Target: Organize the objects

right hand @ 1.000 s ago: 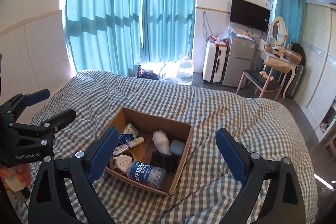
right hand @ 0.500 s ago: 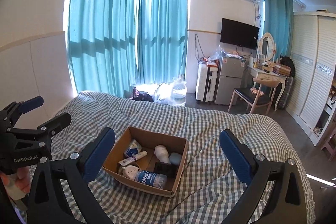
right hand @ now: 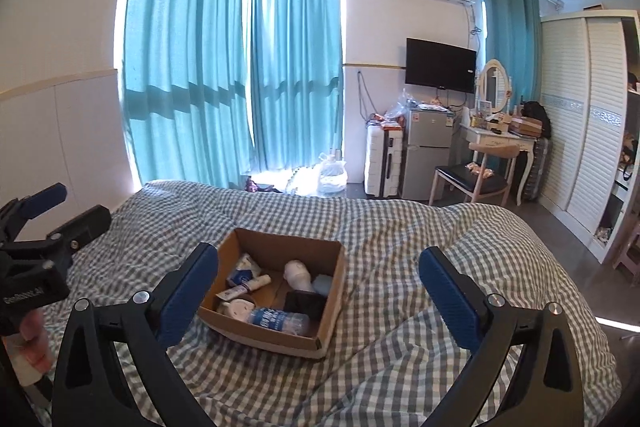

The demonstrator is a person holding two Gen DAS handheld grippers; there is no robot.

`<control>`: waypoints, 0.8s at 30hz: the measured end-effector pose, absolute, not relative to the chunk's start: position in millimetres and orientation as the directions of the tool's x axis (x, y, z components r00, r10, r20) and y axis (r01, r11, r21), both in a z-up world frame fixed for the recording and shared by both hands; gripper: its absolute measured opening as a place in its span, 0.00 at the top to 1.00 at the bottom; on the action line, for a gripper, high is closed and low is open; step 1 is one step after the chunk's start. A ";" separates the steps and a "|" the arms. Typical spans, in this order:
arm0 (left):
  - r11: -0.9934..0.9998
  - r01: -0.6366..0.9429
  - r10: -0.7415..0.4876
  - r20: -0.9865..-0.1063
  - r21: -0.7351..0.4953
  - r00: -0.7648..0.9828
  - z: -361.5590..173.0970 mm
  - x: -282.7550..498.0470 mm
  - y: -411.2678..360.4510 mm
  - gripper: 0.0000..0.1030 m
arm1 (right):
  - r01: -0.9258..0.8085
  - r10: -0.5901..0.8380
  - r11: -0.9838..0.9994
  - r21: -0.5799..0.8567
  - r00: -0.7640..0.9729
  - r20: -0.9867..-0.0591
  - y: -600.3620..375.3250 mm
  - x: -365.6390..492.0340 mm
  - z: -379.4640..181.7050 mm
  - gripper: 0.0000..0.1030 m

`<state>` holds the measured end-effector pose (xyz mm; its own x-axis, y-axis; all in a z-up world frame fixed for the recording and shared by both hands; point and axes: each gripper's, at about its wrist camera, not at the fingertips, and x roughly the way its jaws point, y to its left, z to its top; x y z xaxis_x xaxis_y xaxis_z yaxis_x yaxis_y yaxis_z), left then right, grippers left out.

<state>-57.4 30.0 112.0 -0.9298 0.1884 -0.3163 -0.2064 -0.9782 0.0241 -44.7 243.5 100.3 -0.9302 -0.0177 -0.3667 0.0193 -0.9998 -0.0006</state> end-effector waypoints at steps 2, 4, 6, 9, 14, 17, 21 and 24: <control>-0.981 -0.191 0.170 -0.322 0.035 -0.931 102.0 -54.6 34.7 0.00 | 0.009 -0.010 -1.000 0.003 -0.933 -0.359 244.7 -41.1 91.8 0.02; -0.984 -0.173 0.149 -0.325 0.048 -0.934 93.0 -50.6 38.2 0.00 | 0.002 -0.005 -1.000 0.008 -0.933 -0.361 244.1 -38.0 78.6 0.02; -0.985 -0.163 0.134 -0.326 0.062 -0.936 80.9 -44.7 40.3 0.00 | -0.002 0.003 -1.000 -0.003 -0.929 -0.371 242.4 -37.0 64.9 0.02; -0.987 -0.141 0.112 -0.312 0.072 -0.944 65.0 -36.2 38.1 0.00 | -0.019 0.030 -0.999 -0.033 -0.925 -0.378 240.4 -34.6 46.0 0.02; -0.989 -0.120 0.086 -0.337 0.081 -0.938 44.8 -33.1 33.1 0.00 | -0.015 0.014 -1.000 -0.001 -0.918 -0.395 244.6 -30.4 22.6 0.02; -0.991 -0.119 0.094 -0.340 0.055 -0.936 35.2 -29.5 29.6 0.00 | -0.022 0.014 -1.000 0.015 -0.918 -0.397 246.1 -29.4 13.7 0.02; -0.992 -0.105 0.076 -0.360 0.063 -0.930 25.3 -30.9 29.4 0.00 | -0.021 0.024 -1.000 -0.012 -0.913 -0.407 240.7 -30.8 7.7 0.02; -0.993 -0.108 0.079 -0.371 0.058 -0.925 20.9 -30.5 29.7 0.00 | -0.020 0.026 -1.000 -0.019 -0.913 -0.407 239.1 -29.9 5.8 0.02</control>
